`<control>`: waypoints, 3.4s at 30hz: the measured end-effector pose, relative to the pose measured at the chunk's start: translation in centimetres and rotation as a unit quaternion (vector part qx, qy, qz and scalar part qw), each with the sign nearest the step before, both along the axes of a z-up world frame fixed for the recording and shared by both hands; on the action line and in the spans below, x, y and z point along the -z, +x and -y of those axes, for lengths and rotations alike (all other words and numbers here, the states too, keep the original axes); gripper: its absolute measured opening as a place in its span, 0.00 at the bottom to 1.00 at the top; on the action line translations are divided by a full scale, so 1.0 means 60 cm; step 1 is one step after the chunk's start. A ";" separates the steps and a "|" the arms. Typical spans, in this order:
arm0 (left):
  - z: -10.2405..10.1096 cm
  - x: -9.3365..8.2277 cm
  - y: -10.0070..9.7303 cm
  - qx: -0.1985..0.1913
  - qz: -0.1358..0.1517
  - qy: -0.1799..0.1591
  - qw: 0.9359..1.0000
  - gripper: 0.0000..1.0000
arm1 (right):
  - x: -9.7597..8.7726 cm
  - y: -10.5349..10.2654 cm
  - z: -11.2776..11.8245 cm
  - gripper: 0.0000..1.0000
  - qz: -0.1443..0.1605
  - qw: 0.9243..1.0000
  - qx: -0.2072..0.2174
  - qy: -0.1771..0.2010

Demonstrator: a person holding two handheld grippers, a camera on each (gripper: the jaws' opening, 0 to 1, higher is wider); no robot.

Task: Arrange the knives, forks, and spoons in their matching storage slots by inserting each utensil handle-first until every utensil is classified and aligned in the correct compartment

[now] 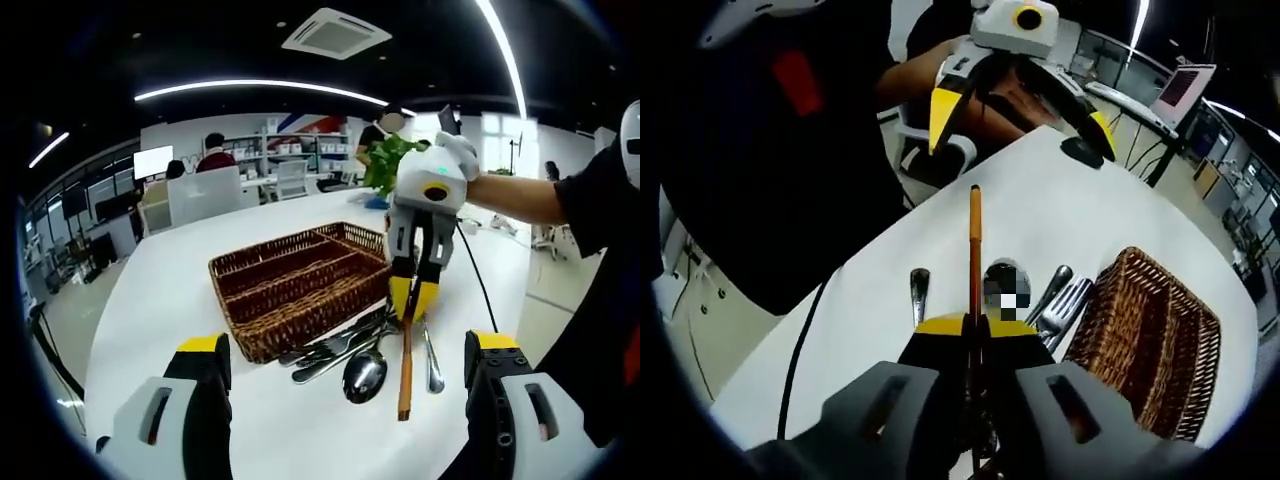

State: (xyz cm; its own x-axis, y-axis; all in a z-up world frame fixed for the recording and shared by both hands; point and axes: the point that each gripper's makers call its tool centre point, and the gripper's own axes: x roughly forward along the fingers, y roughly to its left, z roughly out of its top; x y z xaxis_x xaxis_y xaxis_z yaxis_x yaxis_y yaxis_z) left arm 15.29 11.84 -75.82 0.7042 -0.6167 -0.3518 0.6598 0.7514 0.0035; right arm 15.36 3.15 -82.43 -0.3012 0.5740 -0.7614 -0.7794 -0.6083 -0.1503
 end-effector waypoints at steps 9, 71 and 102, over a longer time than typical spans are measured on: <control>-0.001 -0.003 0.000 0.001 0.004 -0.002 1.000 0.99 | -0.019 0.035 -0.001 0.03 -0.019 0.994 0.108 -0.006; 0.035 0.011 0.018 0.036 -0.003 -0.007 0.999 0.98 | -0.035 0.367 0.230 0.03 -0.235 0.452 0.818 0.267; 0.042 0.015 0.020 0.042 -0.008 0.000 0.999 0.97 | 0.059 0.380 0.260 0.04 -0.147 0.434 0.872 0.172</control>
State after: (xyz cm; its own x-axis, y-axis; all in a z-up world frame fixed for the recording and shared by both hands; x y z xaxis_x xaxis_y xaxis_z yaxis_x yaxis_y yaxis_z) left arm 16.47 9.32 -76.74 0.6438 -0.6739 -0.3626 0.7212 0.6927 -0.0071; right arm 38.17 -12.47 -85.98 0.7653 0.1882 -0.6156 -0.0257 0.9645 0.2630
